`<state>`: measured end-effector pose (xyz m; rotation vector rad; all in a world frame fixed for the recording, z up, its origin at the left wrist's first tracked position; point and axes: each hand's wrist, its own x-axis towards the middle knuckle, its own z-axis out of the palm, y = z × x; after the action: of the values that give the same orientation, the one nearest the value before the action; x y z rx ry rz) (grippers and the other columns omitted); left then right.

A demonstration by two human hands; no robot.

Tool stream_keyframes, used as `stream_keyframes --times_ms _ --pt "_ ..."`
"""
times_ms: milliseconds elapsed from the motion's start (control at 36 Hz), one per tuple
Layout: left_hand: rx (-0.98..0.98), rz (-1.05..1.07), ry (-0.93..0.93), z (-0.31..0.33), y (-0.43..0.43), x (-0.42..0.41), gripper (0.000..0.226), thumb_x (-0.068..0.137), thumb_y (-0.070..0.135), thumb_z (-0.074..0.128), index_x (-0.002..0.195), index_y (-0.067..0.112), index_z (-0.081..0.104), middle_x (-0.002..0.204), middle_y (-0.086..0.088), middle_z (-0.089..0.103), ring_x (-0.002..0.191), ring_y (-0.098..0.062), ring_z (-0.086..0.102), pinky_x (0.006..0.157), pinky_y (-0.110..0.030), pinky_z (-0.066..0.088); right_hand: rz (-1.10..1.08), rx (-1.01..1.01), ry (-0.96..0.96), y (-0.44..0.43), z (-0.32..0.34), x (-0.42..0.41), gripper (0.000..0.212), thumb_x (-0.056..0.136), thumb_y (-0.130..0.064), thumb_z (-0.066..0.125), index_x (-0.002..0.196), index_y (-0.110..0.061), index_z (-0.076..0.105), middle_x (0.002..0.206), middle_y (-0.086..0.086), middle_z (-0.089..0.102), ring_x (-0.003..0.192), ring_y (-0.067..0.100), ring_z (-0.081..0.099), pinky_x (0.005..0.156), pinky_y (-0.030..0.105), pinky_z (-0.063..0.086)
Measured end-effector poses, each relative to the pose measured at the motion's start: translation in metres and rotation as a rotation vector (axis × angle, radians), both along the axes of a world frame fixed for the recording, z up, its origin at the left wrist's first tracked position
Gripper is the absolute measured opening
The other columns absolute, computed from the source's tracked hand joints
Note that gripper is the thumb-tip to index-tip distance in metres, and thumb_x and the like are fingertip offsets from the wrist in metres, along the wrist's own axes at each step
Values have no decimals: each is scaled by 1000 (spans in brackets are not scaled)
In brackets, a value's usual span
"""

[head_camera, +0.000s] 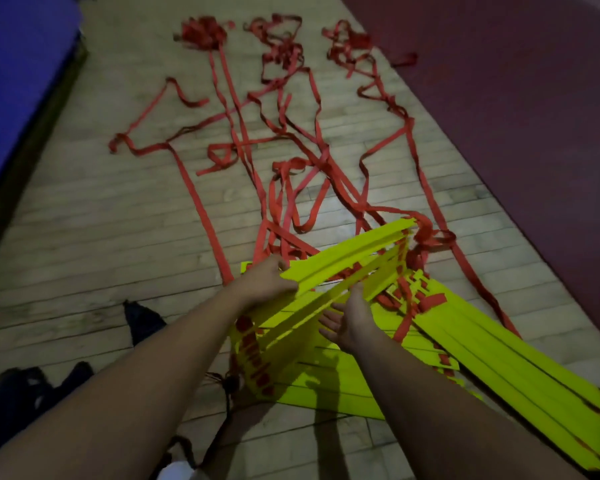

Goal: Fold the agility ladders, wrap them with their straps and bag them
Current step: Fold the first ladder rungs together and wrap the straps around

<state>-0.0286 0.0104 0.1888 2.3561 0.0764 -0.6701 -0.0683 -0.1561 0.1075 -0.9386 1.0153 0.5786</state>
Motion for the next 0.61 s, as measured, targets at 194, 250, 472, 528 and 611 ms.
stream_keyframes --times_ms 194,250,472,528,611 --pt "-139 76 -87 98 -16 -24 23 84 25 74 95 7 65 82 -8 60 69 -18 53 57 -30 36 235 -102 -80 -24 77 -14 88 86 -83 37 143 -17 46 120 15 52 102 34 57 87 49 47" --pt "-162 86 -120 122 -18 -33 24 84 23 72 94 2 69 82 -10 58 73 -20 52 59 -30 36 185 -49 -127 -28 92 -17 85 85 -83 41 145 -24 49 142 16 46 116 38 54 93 51 44" --pt "-641 177 118 193 -4 -73 19 81 30 55 69 14 54 58 -2 43 45 -15 39 42 -22 32 86 135 -276 -27 140 -48 89 84 -83 47 134 -10 56 127 21 61 115 36 58 109 59 36" --pt "-809 187 200 204 -2 -81 10 86 20 44 81 12 46 59 0 38 40 -11 33 36 -20 28 -24 240 -357 -25 156 -54 78 87 -76 50 123 -8 63 107 19 72 101 35 66 93 56 48" --pt "-986 177 261 209 2 -90 15 90 24 38 83 12 43 58 1 39 38 -10 31 37 -18 22 -197 336 -466 -26 177 -52 59 94 -62 54 101 -8 77 97 19 76 95 34 70 90 53 53"
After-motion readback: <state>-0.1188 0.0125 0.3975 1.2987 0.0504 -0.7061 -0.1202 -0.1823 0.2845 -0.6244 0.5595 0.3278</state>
